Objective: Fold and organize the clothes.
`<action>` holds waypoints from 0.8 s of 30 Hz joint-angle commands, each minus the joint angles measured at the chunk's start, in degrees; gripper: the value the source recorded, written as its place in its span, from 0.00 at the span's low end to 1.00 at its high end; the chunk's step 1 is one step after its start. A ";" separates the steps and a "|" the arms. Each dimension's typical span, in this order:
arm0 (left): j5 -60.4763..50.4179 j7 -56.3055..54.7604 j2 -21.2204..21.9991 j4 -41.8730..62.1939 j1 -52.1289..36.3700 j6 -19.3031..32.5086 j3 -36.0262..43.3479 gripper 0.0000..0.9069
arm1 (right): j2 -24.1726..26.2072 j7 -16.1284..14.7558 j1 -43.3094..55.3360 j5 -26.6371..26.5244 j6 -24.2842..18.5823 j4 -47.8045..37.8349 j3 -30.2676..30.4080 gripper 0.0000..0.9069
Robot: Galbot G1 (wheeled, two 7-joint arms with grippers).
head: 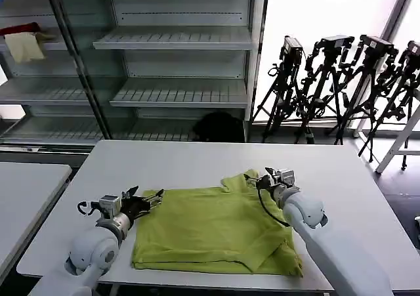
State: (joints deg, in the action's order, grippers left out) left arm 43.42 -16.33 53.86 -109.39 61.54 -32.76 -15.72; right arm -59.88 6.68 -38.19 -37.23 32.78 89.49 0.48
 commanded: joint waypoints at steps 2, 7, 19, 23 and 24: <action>1.01 1.15 0.50 4.99 -1.54 -0.23 -0.12 1.00 | -1.53 -2.13 1.79 0.35 0.31 -4.13 1.05 1.00; 1.18 2.24 0.51 5.89 -1.65 0.17 -0.27 0.73 | -1.98 -2.43 1.39 0.87 0.30 -4.46 1.38 1.00; 2.06 3.90 1.14 8.75 -1.30 1.16 -0.24 0.01 | -1.97 -2.90 0.61 1.49 0.29 -4.35 1.49 0.82; 1.45 4.66 1.21 8.72 -0.84 1.46 -0.22 0.01 | -1.62 -3.13 0.10 1.60 0.19 -3.95 1.46 0.59; 1.29 4.84 1.22 8.65 -0.78 1.56 -0.18 0.01 | -1.56 -3.10 -0.05 1.61 0.15 -3.82 1.42 0.53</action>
State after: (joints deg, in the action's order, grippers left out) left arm 44.94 -12.83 54.92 -102.14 60.42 -31.34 -16.14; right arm -61.35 3.74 -38.15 -35.69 32.70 86.09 1.51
